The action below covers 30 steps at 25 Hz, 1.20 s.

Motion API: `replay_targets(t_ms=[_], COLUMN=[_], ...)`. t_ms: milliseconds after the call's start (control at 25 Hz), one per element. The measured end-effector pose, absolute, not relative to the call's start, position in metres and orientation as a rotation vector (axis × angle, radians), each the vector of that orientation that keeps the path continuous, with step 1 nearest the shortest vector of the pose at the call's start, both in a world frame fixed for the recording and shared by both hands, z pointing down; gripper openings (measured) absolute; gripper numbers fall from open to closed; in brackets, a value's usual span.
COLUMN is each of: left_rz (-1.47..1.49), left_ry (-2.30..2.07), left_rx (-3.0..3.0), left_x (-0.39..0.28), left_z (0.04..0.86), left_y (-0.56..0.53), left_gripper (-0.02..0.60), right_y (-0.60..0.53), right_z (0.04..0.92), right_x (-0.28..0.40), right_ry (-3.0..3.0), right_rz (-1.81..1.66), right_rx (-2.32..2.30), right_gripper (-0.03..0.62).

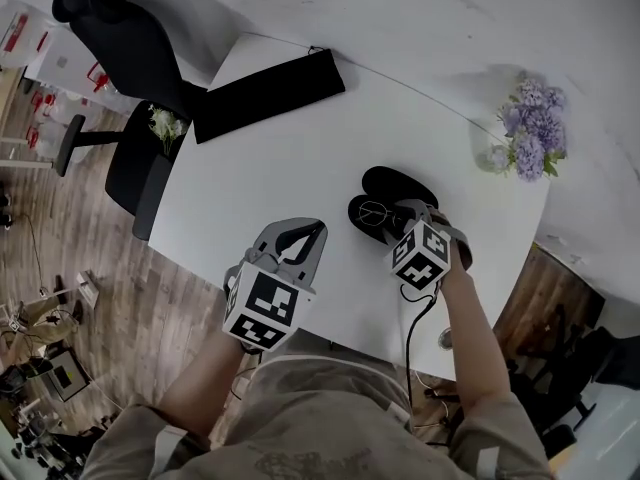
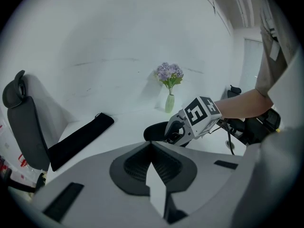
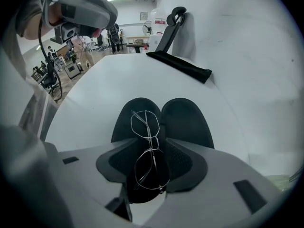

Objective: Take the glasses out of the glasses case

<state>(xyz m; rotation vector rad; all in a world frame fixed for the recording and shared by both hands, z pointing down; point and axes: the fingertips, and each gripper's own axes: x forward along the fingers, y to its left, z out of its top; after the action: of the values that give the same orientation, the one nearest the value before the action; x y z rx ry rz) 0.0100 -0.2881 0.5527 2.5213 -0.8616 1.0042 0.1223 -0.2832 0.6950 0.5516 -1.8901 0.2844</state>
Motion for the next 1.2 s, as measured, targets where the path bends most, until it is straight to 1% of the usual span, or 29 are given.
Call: replay_targets(t_ms=[120, 160, 200, 360, 600, 720, 880, 1200], left_rz=[1.009, 1.012, 1.014, 1.02, 1.021, 1.016, 0.989, 0.868], left_ry=[-0.861, -0.86, -0.858, -0.847, -0.851, -0.86, -0.885, -0.964], left_rx=[2.514, 2.512, 2.511, 2.512, 2.531, 2.547, 2.578, 2.69], left_x=[0.007, 0.007, 0.007, 0.006, 0.004, 0.003, 0.002, 0.006], left_z=[0.557, 0.558, 0.559, 0.56, 0.552, 0.543, 0.524, 0.465], left_y=[-0.29, -0.29, -0.29, -0.288, -0.288, -0.288, -0.291, -0.301], left_gripper=[0.015, 0.015, 0.015, 0.015, 0.015, 0.015, 0.015, 0.015], right_y=[-0.283, -0.283, -0.283, -0.282, -0.287, -0.29, -0.3, -0.31], right_z=[0.694, 0.694, 0.694, 0.695, 0.675, 0.65, 0.609, 0.484], right_x=[0.122, 0.122, 0.123, 0.122, 0.12, 0.119, 0.126, 0.14], right_ry=[-1.914, -1.919, -1.921, -1.907, -1.979, -2.035, -2.113, -2.279], right_rz=[0.286, 0.285, 0.284, 0.305, 0.468, 0.54, 0.55, 0.451], right_rx=[0.569, 0.57, 0.57, 0.56, 0.676, 0.753, 0.877, 1.174], right_gripper=[0.186, 0.14, 0.127, 0.127, 0.124, 0.123, 0.123, 0.121])
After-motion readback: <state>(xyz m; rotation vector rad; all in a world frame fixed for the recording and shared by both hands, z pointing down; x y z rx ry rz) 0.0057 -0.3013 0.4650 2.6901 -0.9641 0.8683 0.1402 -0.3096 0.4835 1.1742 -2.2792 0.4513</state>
